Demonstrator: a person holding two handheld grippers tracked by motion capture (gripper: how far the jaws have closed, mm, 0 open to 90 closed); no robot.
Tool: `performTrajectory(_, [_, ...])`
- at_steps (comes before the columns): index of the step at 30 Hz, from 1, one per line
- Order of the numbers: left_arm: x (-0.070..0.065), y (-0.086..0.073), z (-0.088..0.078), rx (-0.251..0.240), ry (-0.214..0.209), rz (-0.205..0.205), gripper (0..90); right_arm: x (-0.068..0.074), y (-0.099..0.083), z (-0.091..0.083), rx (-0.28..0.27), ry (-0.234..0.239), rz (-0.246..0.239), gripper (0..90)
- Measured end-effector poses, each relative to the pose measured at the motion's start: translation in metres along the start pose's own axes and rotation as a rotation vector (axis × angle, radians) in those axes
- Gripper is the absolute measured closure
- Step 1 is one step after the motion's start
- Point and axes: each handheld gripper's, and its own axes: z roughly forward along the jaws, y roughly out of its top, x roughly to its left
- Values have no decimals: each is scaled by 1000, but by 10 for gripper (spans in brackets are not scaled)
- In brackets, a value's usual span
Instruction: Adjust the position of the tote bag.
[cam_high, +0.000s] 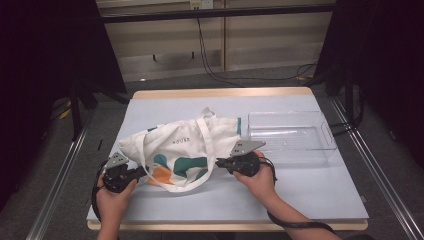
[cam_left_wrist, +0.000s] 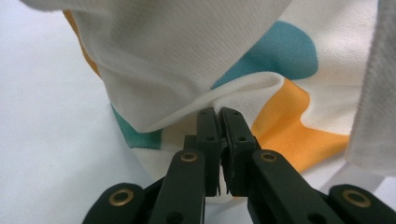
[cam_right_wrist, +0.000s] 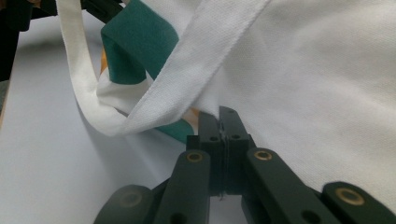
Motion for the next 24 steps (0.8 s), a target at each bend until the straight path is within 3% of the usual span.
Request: performTrajectory(24, [13, 15, 11, 1, 14, -30, 870, 13, -2, -2, -8, 15, 21, 889])
